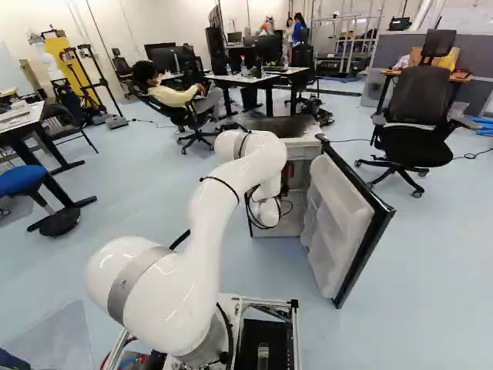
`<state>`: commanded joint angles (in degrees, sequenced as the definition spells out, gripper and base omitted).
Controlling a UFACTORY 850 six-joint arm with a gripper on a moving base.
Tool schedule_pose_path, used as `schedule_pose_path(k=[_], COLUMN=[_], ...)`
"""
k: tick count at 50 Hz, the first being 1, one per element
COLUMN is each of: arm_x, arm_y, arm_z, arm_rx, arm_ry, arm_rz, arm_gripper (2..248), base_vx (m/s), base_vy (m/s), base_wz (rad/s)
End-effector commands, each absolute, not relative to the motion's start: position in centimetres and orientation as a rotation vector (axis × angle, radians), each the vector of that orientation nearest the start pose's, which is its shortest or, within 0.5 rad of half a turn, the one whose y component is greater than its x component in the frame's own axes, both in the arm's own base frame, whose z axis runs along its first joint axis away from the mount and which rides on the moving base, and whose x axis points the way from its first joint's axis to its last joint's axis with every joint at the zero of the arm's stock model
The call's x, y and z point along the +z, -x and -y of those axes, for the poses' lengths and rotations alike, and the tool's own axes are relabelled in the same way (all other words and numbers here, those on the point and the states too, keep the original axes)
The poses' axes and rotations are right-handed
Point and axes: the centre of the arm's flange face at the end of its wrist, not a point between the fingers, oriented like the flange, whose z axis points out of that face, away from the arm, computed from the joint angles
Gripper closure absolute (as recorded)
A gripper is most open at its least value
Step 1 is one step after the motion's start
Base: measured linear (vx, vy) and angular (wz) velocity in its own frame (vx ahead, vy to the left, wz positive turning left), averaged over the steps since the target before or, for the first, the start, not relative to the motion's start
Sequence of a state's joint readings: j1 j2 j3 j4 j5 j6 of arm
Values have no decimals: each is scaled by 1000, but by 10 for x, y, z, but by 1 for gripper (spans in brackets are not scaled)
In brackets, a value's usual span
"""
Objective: Grab a drink from the fridge
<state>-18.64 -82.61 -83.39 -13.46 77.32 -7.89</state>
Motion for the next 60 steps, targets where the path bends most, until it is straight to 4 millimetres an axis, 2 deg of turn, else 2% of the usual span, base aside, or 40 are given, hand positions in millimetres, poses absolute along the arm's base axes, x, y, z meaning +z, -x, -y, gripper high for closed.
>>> schedule_pose_path(k=[60], arm_x=[-48], arm_y=[-651], arm_z=[176], arm_rx=[-2187], arm_ry=[2459], arm_rz=[123], arm_gripper=[97], base_vx=[0], base_vy=[0], base_wz=[0])
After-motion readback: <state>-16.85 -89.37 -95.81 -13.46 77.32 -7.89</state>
